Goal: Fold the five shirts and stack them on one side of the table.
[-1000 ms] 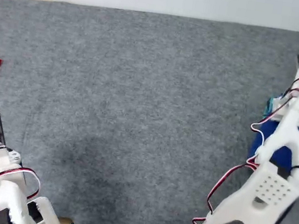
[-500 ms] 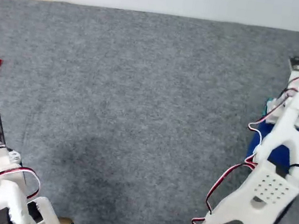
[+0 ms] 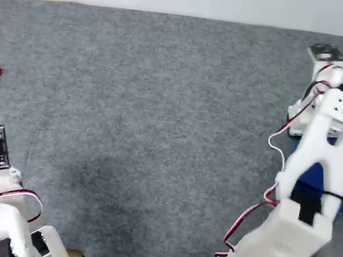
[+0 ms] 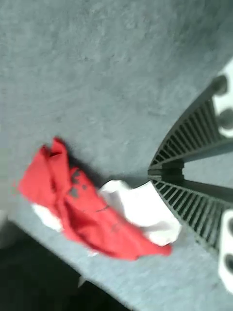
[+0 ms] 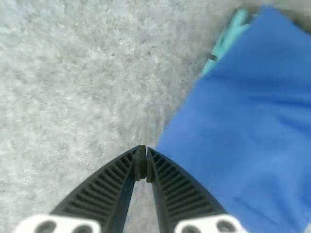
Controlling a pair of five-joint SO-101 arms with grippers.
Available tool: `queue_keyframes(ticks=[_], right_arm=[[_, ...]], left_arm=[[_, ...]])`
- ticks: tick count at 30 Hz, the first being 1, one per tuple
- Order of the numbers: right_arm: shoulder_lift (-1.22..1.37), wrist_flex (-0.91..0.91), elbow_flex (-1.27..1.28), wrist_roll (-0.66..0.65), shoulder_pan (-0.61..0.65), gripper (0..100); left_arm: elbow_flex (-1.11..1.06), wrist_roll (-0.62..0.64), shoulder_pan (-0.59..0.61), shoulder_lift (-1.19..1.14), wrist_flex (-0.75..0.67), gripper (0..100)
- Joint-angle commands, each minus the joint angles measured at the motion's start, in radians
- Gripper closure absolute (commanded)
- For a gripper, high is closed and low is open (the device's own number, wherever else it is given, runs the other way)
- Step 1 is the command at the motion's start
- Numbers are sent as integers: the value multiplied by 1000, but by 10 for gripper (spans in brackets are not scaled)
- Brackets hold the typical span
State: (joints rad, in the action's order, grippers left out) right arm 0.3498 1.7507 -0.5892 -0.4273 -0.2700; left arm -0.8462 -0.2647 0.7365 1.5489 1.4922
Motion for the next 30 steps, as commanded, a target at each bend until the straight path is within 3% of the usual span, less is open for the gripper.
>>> queue_keyframes(ticks=[1, 10, 14, 23, 30], right_arm=[[-191, 44, 104, 15, 12, 989], [-591, 42, 543, 18, 7, 989], [-733, 42, 715, 95, 2, 989], [-1004, 31, 1043, 146, -13, 989], [-1082, 33, 1117, 112, -193, 989]], left_arm=[[27, -55, 2, -91, -78, 995], [423, -9, -3, -651, -166, 995], [605, -11, -3, -922, -167, 995], [1020, -75, 3, -1508, -160, 994], [1389, -137, 3, -1896, -161, 905]])
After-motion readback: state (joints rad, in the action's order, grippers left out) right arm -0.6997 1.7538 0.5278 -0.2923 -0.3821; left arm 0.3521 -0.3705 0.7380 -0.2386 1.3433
